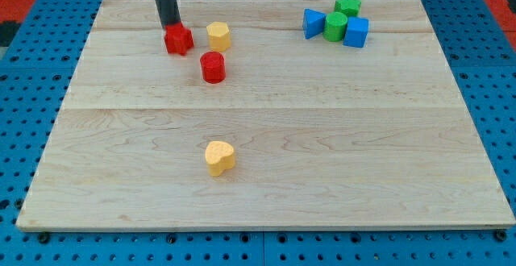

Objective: Put the red circle at the right side of the yellow heart

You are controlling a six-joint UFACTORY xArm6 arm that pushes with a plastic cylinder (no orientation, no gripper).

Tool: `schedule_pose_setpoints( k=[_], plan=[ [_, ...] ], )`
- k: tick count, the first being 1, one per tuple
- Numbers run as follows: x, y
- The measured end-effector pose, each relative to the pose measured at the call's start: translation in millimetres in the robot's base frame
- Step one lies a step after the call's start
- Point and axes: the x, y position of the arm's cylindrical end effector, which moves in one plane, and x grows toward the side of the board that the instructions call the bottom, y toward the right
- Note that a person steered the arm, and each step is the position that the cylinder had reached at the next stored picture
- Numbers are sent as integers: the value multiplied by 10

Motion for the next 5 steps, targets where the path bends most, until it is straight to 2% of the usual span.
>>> schedule_pose_setpoints(
  k=[1,2,3,4,5],
  plan=[
    [525,338],
    [624,682],
    [920,875],
    [1354,771],
    [1039,945]
  ],
)
